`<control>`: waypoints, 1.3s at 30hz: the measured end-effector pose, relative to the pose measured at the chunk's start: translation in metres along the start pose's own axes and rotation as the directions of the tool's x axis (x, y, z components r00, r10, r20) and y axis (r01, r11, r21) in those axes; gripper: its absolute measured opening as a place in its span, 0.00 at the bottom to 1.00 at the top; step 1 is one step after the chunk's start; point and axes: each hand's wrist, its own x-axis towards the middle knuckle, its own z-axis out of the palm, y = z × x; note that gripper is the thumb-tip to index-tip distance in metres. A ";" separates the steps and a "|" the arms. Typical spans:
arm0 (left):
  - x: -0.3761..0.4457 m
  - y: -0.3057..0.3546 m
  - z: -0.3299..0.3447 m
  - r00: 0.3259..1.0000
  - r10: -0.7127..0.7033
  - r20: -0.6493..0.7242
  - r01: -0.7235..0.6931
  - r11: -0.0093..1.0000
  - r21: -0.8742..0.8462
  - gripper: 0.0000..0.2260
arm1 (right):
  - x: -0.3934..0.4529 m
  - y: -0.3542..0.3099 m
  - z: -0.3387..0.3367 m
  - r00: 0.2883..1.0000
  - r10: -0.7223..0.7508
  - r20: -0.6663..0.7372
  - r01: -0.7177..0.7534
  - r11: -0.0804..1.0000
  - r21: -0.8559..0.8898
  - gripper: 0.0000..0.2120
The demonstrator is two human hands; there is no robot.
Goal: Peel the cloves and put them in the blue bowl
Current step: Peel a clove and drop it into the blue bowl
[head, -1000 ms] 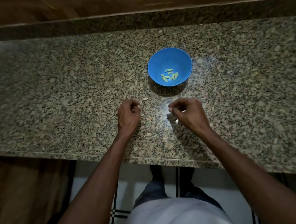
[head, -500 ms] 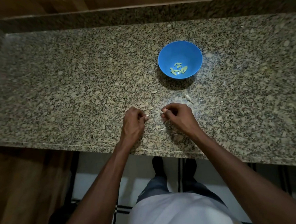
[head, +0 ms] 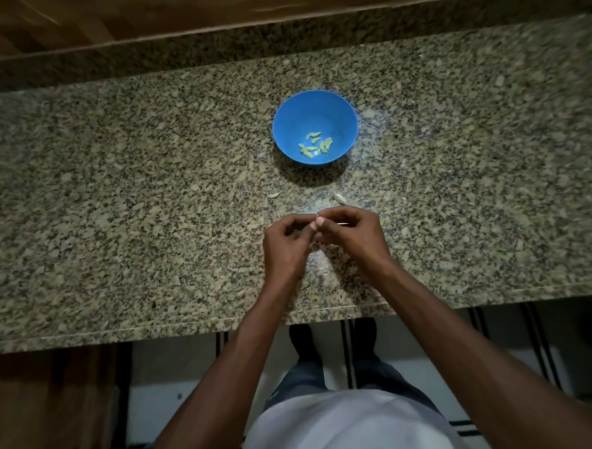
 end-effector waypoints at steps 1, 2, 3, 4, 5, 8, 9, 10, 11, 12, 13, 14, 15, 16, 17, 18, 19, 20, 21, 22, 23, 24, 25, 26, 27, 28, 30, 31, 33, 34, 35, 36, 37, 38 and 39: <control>0.001 0.001 0.000 0.999 -0.023 0.030 0.024 0.999 -0.037 0.06 | 0.001 0.001 -0.003 1.000 0.011 -0.004 -0.011 1.000 -0.007 0.06; 0.003 0.001 0.001 0.998 -0.032 0.057 0.034 0.998 -0.043 0.06 | 0.003 0.002 -0.005 1.000 0.027 -0.001 -0.027 1.000 -0.008 0.06; 0.006 0.000 0.001 0.997 -0.027 0.079 0.028 0.999 -0.016 0.07 | 0.004 0.003 -0.007 0.999 0.047 0.005 -0.047 0.999 0.001 0.06; 0.007 0.000 0.000 0.995 -0.016 0.099 0.013 0.999 0.029 0.07 | 0.004 0.003 -0.008 0.998 0.067 0.014 -0.067 0.998 0.010 0.06; 0.009 -0.001 0.000 0.994 -0.003 0.108 -0.006 0.997 0.083 0.07 | 0.004 0.003 -0.009 0.997 0.079 0.024 -0.079 0.997 0.017 0.07; 0.018 -0.003 -0.001 0.998 0.027 0.054 -0.037 0.978 0.204 0.08 | 0.005 -0.001 -0.010 0.996 0.083 0.035 -0.082 0.997 -0.012 0.06; 0.020 -0.003 -0.002 0.998 0.036 0.045 -0.046 0.972 0.230 0.07 | 0.007 -0.002 -0.011 0.997 0.072 0.031 -0.071 0.997 -0.040 0.05; 0.023 -0.003 -0.002 0.997 0.048 0.057 -0.061 0.964 0.258 0.06 | 0.009 -0.003 -0.012 0.998 0.058 0.022 -0.056 0.995 -0.085 0.05; 0.024 -0.003 -0.002 0.996 0.057 0.074 -0.076 0.953 0.294 0.05 | 0.011 -0.004 -0.013 0.999 0.044 0.018 -0.042 0.990 -0.132 0.05; 0.026 -0.003 -0.002 0.994 0.064 0.083 -0.089 0.939 0.333 0.05 | 0.012 -0.004 -0.014 0.999 0.034 0.006 -0.032 0.983 -0.180 0.06; 0.028 -0.004 -0.003 0.994 0.077 0.076 -0.100 0.921 0.377 0.05 | 0.014 -0.003 -0.015 0.999 0.031 -0.010 -0.033 0.978 -0.207 0.06; 0.030 -0.005 -0.004 0.994 0.096 0.061 -0.113 0.900 0.421 0.05 | 0.016 -0.003 -0.016 0.999 0.035 -0.029 -0.041 0.975 -0.217 0.07; 0.032 -0.006 -0.005 0.991 0.124 0.051 -0.133 0.877 0.462 0.05 | 0.017 -0.002 -0.016 0.998 0.040 -0.041 -0.048 0.975 -0.216 0.07; 0.033 -0.008 -0.006 0.986 0.157 0.054 -0.163 0.851 0.498 0.06 | 0.018 -0.003 -0.017 0.998 0.032 -0.050 -0.043 0.969 -0.242 0.07; 0.034 -0.011 -0.007 0.979 0.187 0.077 -0.199 0.822 0.533 0.06 | 0.019 -0.003 -0.017 0.999 -0.004 -0.052 -0.012 0.953 -0.302 0.07; 0.034 -0.014 -0.008 0.971 0.208 0.115 -0.236 0.790 0.566 0.06 | 0.020 -0.003 -0.017 0.997 -0.069 -0.038 0.048 0.914 -0.403 0.06; 0.034 -0.017 -0.010 0.963 0.221 0.156 -0.270 0.758 0.593 0.06 | 0.020 -0.003 -0.016 0.989 -0.151 0.007 0.134 0.853 -0.504 0.05; 0.034 -0.020 -0.011 0.954 0.230 0.195 -0.301 0.729 0.615 0.07 | 0.019 -0.003 -0.014 0.969 -0.234 0.076 0.231 0.760 -0.607 0.06; 0.035 -0.023 -0.012 0.945 0.237 0.224 -0.326 0.705 0.630 0.07 | 0.019 -0.001 -0.013 0.942 -0.299 0.153 0.318 0.644 -0.696 0.06; 0.036 -0.025 -0.013 0.941 0.238 0.241 -0.338 0.689 0.641 0.07 | 0.019 0.000 -0.011 0.921 -0.327 0.211 0.363 0.526 -0.769 0.06; 0.037 -0.026 -0.013 0.939 0.239 0.247 -0.343 0.685 0.643 0.07 | 0.018 0.001 -0.010 0.908 -0.339 0.247 0.384 0.435 -0.814 0.05; 0.038 -0.026 -0.014 0.941 0.235 0.245 -0.339 0.690 0.639 0.07 | 0.018 -0.001 -0.009 0.899 -0.343 0.271 0.392 0.360 -0.846 0.06; 0.038 -0.027 -0.014 0.942 0.230 0.244 -0.334 0.699 0.632 0.08 | 0.018 -0.002 -0.008 0.890 -0.347 0.297 0.402 0.288 -0.869 0.06; 0.038 -0.027 -0.016 0.943 0.229 0.242 -0.332 0.705 0.626 0.08 | 0.018 -0.004 -0.007 0.881 -0.343 0.327 0.413 0.218 -0.884 0.06; 0.038 -0.028 -0.017 0.941 0.233 0.245 -0.337 0.707 0.622 0.08 | 0.019 -0.005 -0.005 0.868 -0.335 0.366 0.433 0.149 -0.889 0.06; 0.039 -0.029 -0.018 0.937 0.243 0.252 -0.349 0.705 0.618 0.08 | 0.018 -0.006 -0.004 0.855 -0.329 0.400 0.454 0.102 -0.885 0.06; 0.040 -0.031 -0.020 0.931 0.256 0.260 -0.364 0.708 0.605 0.08 | 0.017 -0.006 0.000 0.844 -0.309 0.439 0.476 0.052 -0.878 0.05; 0.041 -0.031 -0.020 0.929 0.261 0.261 -0.368 0.712 0.598 0.08 | 0.018 -0.005 0.001 0.844 -0.296 0.448 0.478 0.037 -0.877 0.05; 0.041 -0.031 -0.020 0.927 0.269 0.260 -0.373 0.708 0.599 0.08 | 0.019 -0.006 0.003 0.843 -0.284 0.457 0.479 0.009 -0.878 0.05; 0.042 -0.032 -0.021 0.928 0.268 0.260 -0.373 0.704 0.604 0.08 | 0.020 -0.007 0.004 0.844 -0.267 0.466 0.481 -0.009 -0.876 0.05; 0.042 -0.033 -0.021 0.928 0.267 0.260 -0.372 0.702 0.607 0.08 | 0.020 -0.008 0.005 0.844 -0.244 0.477 0.486 -0.025 -0.873 0.04; 0.042 -0.033 -0.021 0.928 0.269 0.258 -0.372 0.703 0.606 0.08 | 0.020 -0.009 0.005 0.844 -0.223 0.488 0.493 -0.038 -0.869 0.05; 0.043 -0.033 -0.021 0.928 0.271 0.255 -0.372 0.703 0.606 0.08 | 0.019 -0.011 0.006 0.842 -0.209 0.498 0.499 -0.049 -0.865 0.05; 0.043 -0.033 -0.021 0.929 0.272 0.253 -0.371 0.701 0.609 0.08 | 0.018 -0.014 0.008 0.836 -0.198 0.512 0.511 -0.059 -0.858 0.06; 0.044 -0.033 -0.021 0.930 0.269 0.251 -0.368 0.699 0.613 0.09 | 0.018 -0.018 0.011 0.830 -0.175 0.529 0.524 -0.079 -0.848 0.07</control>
